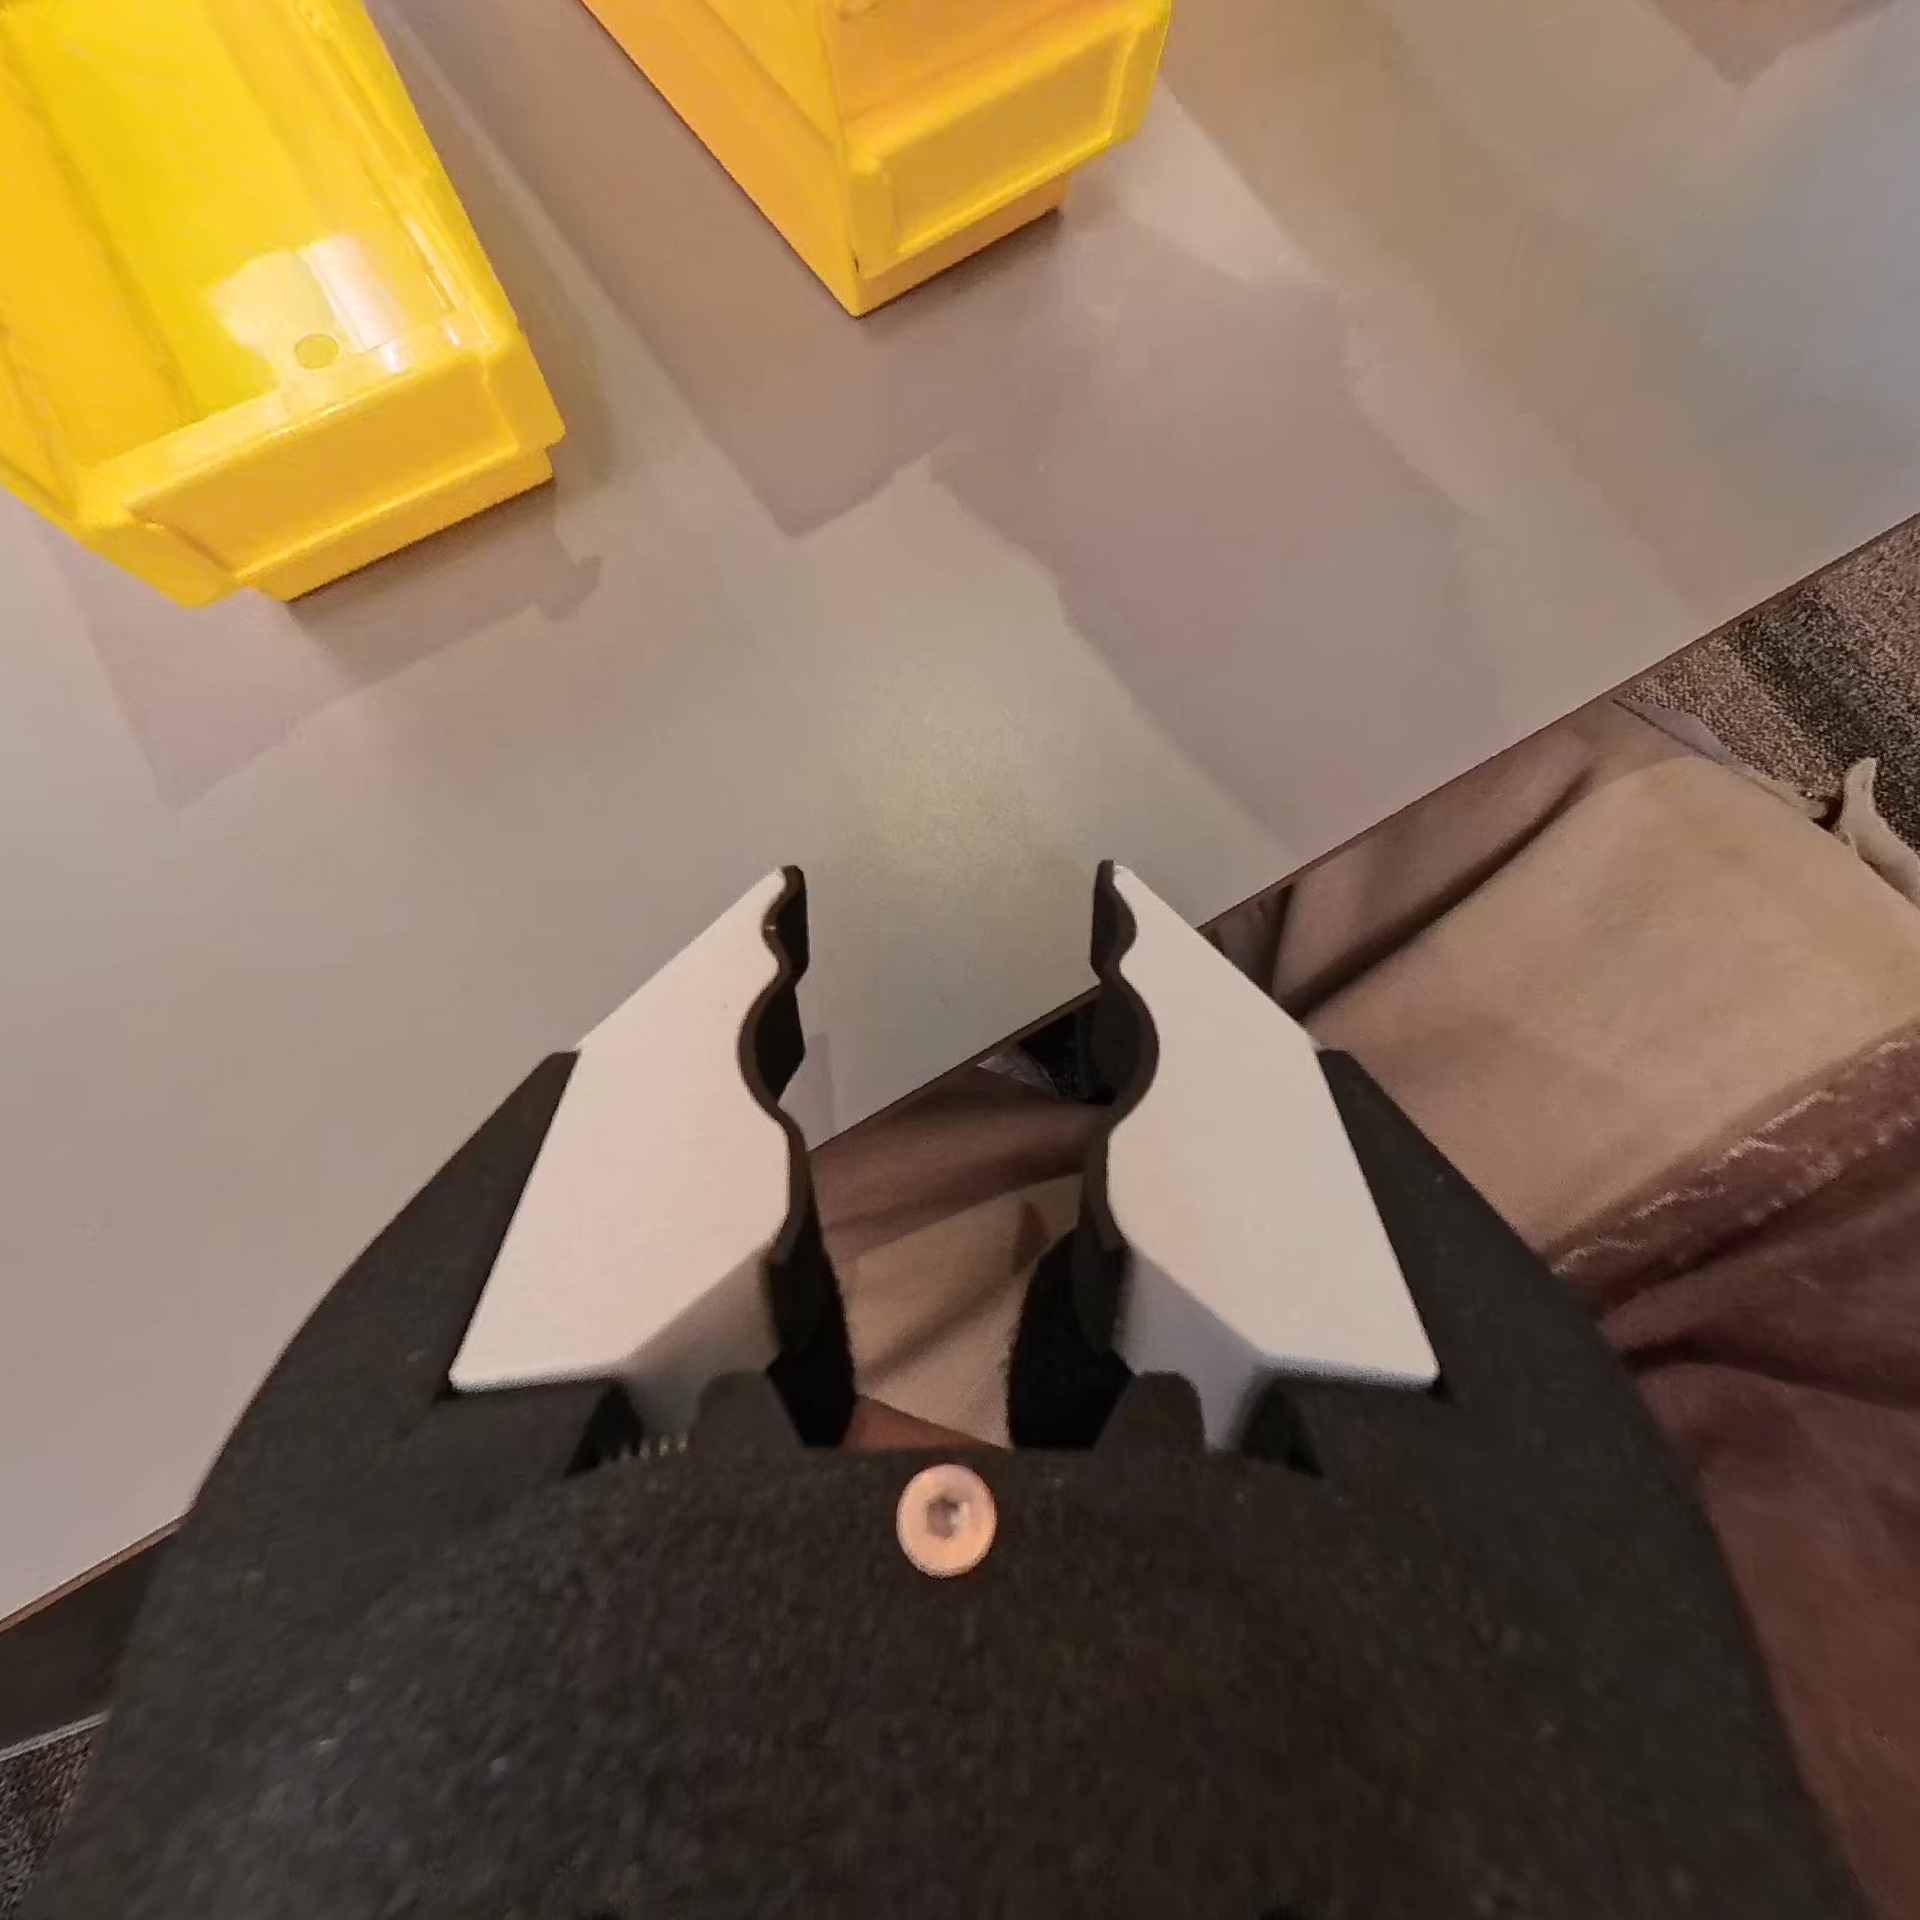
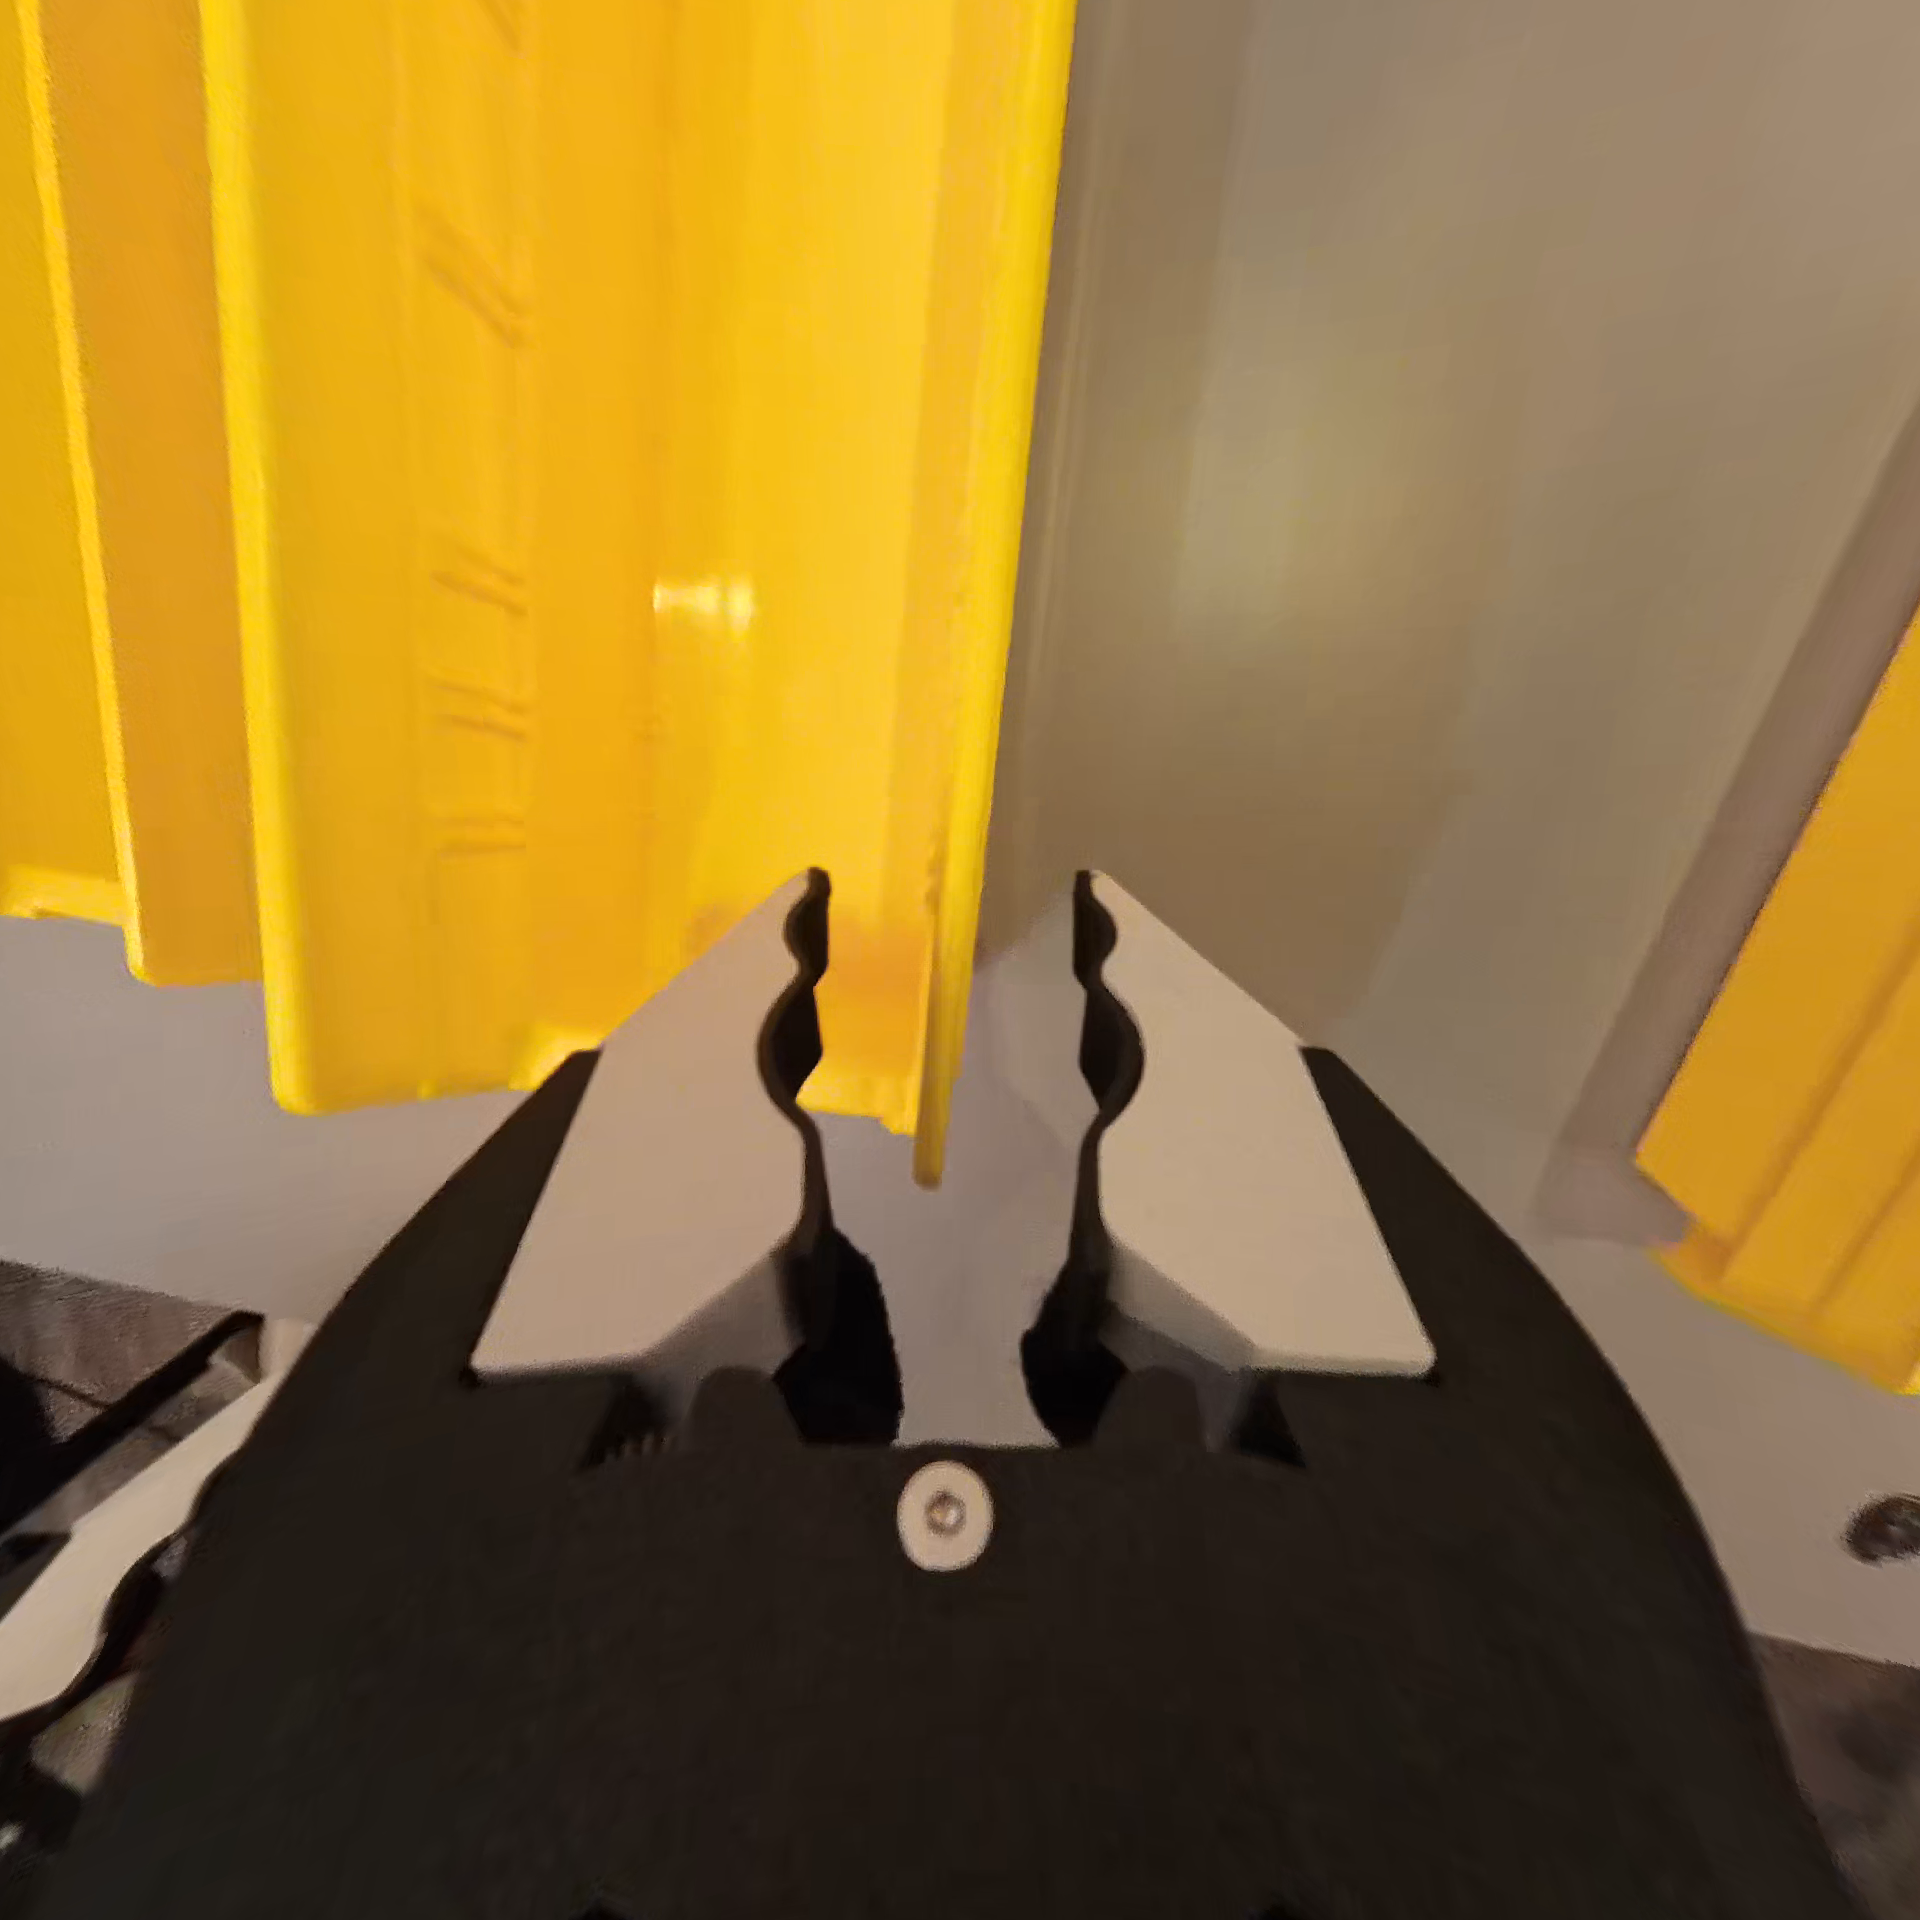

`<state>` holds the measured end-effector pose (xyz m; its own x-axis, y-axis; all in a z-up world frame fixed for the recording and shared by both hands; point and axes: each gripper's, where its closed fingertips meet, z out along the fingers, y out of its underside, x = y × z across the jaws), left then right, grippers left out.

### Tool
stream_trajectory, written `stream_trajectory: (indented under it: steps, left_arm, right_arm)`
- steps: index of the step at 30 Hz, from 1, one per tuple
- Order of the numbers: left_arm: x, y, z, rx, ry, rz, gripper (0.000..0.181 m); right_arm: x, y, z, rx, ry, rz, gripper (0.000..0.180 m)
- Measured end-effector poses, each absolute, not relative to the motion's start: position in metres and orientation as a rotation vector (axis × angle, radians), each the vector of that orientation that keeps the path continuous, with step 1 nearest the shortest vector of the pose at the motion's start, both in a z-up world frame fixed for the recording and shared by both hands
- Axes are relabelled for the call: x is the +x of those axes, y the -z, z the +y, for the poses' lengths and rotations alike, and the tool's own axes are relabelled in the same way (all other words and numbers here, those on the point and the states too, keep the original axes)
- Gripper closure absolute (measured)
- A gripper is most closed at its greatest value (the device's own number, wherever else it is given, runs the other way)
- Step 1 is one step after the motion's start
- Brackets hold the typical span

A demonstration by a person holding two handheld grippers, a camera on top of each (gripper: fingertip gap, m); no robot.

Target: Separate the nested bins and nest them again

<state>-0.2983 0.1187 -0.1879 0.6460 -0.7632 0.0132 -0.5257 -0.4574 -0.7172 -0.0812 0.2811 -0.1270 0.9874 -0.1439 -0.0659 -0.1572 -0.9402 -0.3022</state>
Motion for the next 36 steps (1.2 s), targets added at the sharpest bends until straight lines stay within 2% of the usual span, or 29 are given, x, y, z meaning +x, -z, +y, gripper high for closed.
stream_trajectory:
  steps: [7, 9, 14, 19, 28, 36]
  left_arm:
    - [-0.297, 0.191, 0.118, -2.165, 0.415, 1.023, 0.128]
    - [-0.298, 0.192, 0.119, -2.165, 0.409, 1.025, 0.128]
    - [-0.301, 0.194, 0.122, -2.18, 0.411, 1.016, 0.128]
    - [-0.303, 0.194, 0.126, -2.198, 0.437, 0.994, 0.128]
    - [-0.302, 0.192, 0.123, -2.198, 0.47, 0.987, 0.13]
    - [-0.302, 0.194, 0.123, -2.201, 0.449, 1.0, 0.13]
  right_arm:
    - [-0.069, 0.118, 0.345, -2.925, 0.129, 0.092, 0.14]
    - [-0.06, 0.121, 0.362, -2.945, 0.275, 0.019, 0.152]
    - [-0.046, 0.126, 0.398, -2.944, 0.406, -0.011, 0.164]
    - [-0.063, 0.117, 0.413, -2.852, -0.034, 0.268, 0.178]
    - [-0.049, 0.095, 0.41, -2.683, -0.119, 0.321, 0.178]
    - [-0.045, 0.11, 0.413, -2.686, -0.092, 0.34, 0.177]
